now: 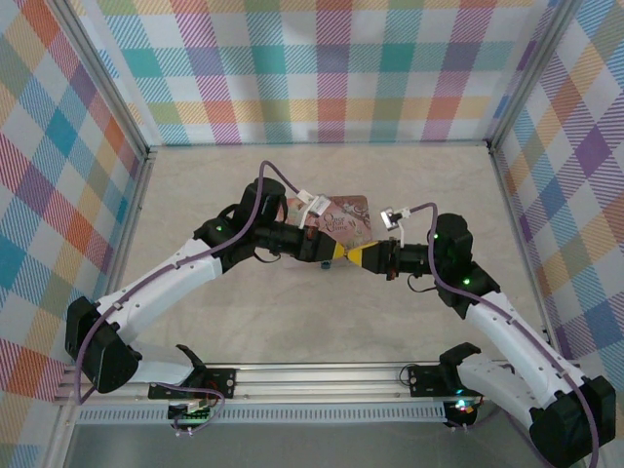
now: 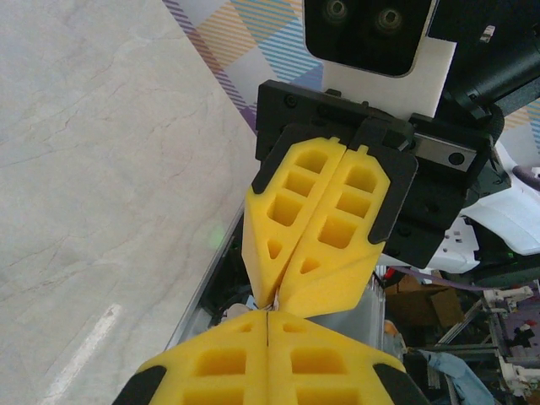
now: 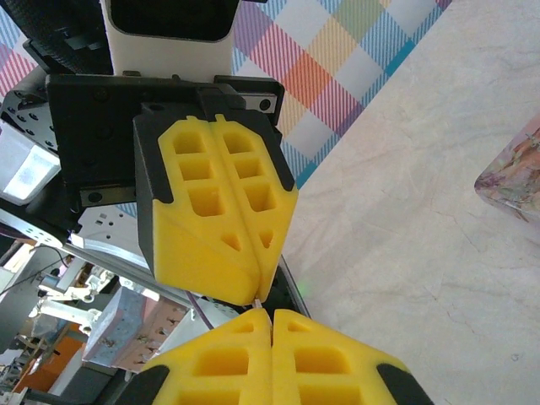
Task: Unlock the padlock with the key
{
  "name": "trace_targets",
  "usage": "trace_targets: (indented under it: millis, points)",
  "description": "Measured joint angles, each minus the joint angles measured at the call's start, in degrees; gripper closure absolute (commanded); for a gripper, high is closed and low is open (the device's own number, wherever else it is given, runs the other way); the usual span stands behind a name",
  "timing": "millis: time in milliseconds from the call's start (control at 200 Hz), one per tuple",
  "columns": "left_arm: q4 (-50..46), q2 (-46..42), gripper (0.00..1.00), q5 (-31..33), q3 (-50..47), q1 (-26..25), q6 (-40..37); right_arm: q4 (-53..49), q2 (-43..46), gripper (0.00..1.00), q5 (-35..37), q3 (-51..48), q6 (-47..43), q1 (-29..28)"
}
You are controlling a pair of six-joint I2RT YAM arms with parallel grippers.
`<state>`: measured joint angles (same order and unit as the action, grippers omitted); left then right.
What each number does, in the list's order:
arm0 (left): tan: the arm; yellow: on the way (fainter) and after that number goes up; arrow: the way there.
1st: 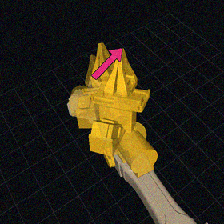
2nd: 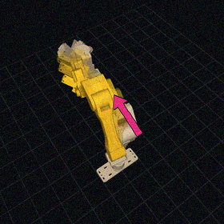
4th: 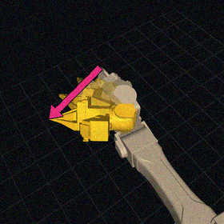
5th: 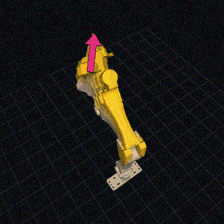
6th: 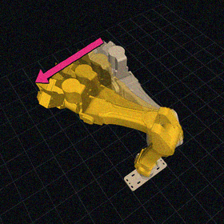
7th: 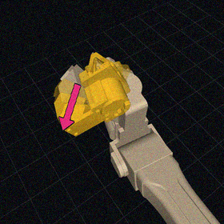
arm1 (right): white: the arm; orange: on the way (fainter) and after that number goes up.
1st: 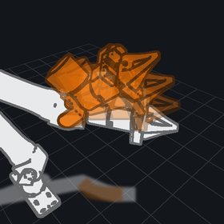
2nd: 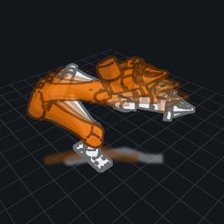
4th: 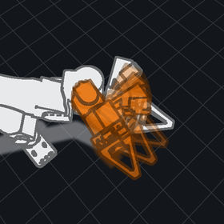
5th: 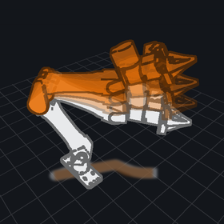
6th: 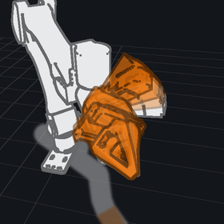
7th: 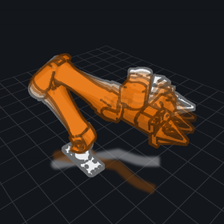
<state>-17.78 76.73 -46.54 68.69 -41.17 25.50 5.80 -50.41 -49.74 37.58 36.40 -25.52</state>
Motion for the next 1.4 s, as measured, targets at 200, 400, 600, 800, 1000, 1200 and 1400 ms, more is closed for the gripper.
trace_targets:
  millis: [200,400,600,800,1000,1200,1400]
  points:
    - [0.15,-0.11,0.46,1.9,0.0,0.57,0.81,-1.25,1.99,1.0,1.16,0.0,-0.9,0.0]
    - [1.92,-2.91,0.44,4.31,-1.03,2.86,2.8,-2.62,3.98,1.0,3.69,0.0,-1.7,0.0]
    - [3.61,-4.98,0.36,7.08,-2.38,3.96,5.35,-6.54,5.09,1.0,8.04,0.0,-4.17,-0.07]
    - [7.91,-5.66,0.35,10.54,-7.3,4.17,9.77,-7.54,5.38,1.0,12.33,0.0,-4.2,-0.07]
    - [14.82,-5.66,0.35,12.24,-14.4,4.2,15.04,-2.8,5.35,1.0,15.13,-1.99,-0.72,-0.09]
    - [16.28,-5.75,0.24,16.15,-16.39,4.09,16.11,-1.64,4.07,1.0,19.45,-4.17,1.66,-0.66]
    - [10.01,-6.95,0.1,28.76,-16.41,4.61,14.03,-7.26,3.85,1.0,29.49,-3.41,0.39,-0.76]
